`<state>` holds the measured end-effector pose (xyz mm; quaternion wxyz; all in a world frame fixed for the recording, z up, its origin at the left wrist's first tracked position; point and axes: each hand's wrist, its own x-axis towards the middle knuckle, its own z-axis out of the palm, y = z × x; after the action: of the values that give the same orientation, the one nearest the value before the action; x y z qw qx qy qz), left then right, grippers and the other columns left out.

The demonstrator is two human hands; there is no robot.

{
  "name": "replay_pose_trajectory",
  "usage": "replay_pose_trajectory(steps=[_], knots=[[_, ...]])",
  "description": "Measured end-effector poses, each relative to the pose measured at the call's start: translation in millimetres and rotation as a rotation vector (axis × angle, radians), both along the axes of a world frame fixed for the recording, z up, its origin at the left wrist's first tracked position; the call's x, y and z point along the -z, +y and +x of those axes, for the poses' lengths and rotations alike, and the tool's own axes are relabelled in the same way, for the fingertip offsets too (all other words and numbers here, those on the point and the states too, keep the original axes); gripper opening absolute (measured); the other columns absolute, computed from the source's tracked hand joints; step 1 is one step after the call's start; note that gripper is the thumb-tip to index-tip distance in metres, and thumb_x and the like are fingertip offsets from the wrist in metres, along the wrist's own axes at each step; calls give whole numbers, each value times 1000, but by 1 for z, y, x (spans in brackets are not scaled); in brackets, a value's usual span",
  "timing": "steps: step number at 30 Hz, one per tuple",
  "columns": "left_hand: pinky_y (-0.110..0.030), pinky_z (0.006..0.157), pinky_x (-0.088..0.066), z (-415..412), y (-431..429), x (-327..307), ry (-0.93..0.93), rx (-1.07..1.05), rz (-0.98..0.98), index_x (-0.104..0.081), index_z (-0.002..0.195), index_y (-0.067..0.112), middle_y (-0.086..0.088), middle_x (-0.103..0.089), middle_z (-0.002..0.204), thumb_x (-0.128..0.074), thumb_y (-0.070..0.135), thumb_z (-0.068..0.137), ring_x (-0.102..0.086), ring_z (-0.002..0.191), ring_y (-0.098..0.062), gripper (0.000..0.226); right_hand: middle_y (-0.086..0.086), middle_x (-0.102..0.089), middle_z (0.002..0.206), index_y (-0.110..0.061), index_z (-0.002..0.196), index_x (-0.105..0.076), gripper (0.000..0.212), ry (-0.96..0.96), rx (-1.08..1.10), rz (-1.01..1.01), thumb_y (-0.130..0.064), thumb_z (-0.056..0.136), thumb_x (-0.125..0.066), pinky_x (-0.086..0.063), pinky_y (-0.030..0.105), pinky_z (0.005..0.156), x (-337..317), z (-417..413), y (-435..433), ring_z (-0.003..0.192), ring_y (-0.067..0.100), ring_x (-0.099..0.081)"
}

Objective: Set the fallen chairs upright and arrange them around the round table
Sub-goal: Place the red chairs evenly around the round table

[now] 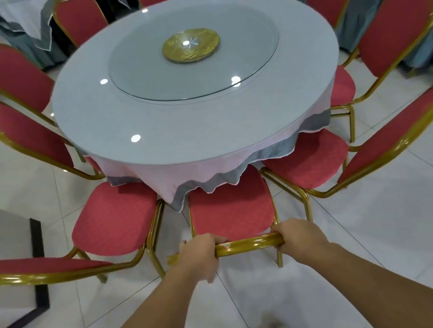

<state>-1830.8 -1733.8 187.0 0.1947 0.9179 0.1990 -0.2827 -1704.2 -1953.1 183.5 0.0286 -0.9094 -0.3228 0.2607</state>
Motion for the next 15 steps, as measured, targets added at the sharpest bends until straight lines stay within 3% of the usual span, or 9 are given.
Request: replay_pose_trajectory(steps=[4,9,15], knots=[[-38,84,-59,3,2,2,5,-19,-42,-65,134,46,16,-71,97,-67,1,86,-69,97,-20,66,-4,-71,89,-31,100,-72,10,10,34,16,-29,93,-65,-59,36,76,5,0,1,83,20,-68],[-29,66,-52,0,13,0,1,-3,-89,-70,121,44,16,-66,85,-56,2,94,-66,82,-15,52,-5,-71,83,-30,98,-73,12,-35,22,-22,-28,90,-65,-60,36,71,6,-6,13,77,19,-69],[-39,79,-61,-20,31,-6,1,39,-40,-68,126,49,13,-72,95,-50,2,90,-67,88,-17,62,-4,-70,85,-30,99,-73,13,36,29,16,-25,90,-66,-60,38,74,10,-32,25,78,19,-68]])
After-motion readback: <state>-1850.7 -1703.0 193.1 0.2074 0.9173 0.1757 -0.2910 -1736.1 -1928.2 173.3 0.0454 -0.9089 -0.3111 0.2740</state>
